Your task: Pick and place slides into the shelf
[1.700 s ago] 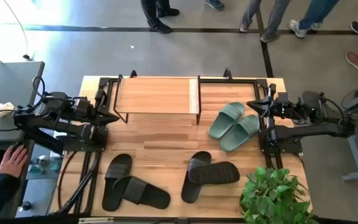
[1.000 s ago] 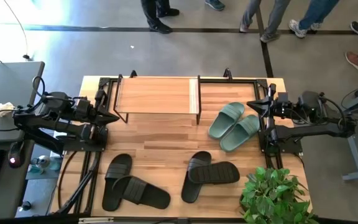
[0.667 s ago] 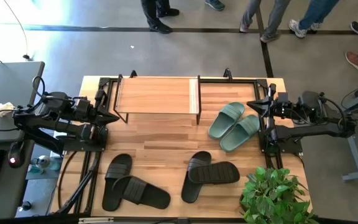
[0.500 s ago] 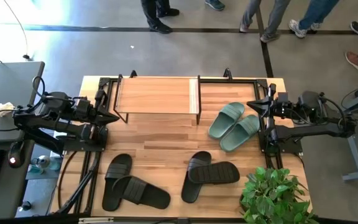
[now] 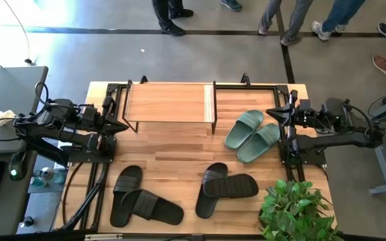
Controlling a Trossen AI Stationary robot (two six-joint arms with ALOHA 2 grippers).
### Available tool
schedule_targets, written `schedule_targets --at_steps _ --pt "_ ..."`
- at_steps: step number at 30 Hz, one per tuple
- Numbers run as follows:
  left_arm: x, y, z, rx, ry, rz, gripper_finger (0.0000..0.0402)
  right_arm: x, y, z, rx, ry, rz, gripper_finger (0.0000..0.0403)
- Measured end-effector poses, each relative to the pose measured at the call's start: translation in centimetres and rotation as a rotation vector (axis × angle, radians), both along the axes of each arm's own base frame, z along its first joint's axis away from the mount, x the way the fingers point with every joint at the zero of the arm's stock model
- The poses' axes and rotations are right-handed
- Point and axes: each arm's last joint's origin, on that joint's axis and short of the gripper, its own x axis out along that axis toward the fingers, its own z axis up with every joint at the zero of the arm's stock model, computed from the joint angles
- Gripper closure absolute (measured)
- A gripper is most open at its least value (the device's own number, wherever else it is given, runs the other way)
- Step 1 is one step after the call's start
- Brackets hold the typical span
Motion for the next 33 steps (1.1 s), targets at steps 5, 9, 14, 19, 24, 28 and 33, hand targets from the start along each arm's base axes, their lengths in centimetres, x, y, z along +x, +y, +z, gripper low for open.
schedule_targets --at_steps 5,9,14,19,24,28,33 --pt "0.00 0.00 0.00 0.000 0.000 0.000 0.0401 0.00 0.00 0.00 0.000 0.000 0.000 0.0402" --pt "0.00 0.00 0.00 0.000 0.000 0.000 0.0401 0.00 0.00 -0.01 0.000 0.000 0.000 0.0402" --pt "0.00 0.00 0.00 0.000 0.000 0.000 0.0401 0.00 0.00 -0.01 0.000 0.000 0.000 0.0402" --pt "0.00 0.00 0.00 0.000 0.000 0.000 0.0401 0.00 0.00 0.00 0.000 0.000 0.000 0.0402" --pt "0.00 0.00 0.00 0.000 0.000 0.000 0.0401 0.01 0.00 -0.01 0.000 0.000 0.000 0.0402" --pt "0.01 0.00 -0.01 0.009 0.002 0.000 0.0401 0.00 0.00 -0.01 0.000 0.000 0.000 0.0402" --pt "0.00 0.00 -0.02 0.073 0.002 0.000 0.0401 0.00 0.00 0.00 0.000 0.000 0.000 0.0402"
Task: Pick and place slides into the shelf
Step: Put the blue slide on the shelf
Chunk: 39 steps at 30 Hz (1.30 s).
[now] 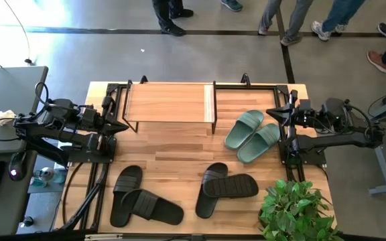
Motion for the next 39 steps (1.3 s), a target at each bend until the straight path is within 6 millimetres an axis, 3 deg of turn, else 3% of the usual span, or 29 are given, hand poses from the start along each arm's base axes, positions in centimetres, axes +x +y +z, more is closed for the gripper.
schedule_targets --at_steps 15,26,31,39 --pt "0.1 0.2 0.2 0.010 -0.016 0.064 0.0401 0.0 0.0 0.0 0.000 0.000 0.000 0.0402" --pt "0.6 -0.2 2.5 0.086 -0.251 -0.071 0.0401 0.0 0.0 0.0 0.000 0.000 0.000 0.0402" --pt "1.7 -0.3 2.3 0.115 -0.221 -0.095 0.0401 0.0 0.0 0.0 0.000 0.000 0.000 0.0402" --pt "5.2 -0.4 1.1 0.112 -0.089 -0.142 0.0401 0.0 0.0 0.0 -0.001 0.001 0.000 0.0402"
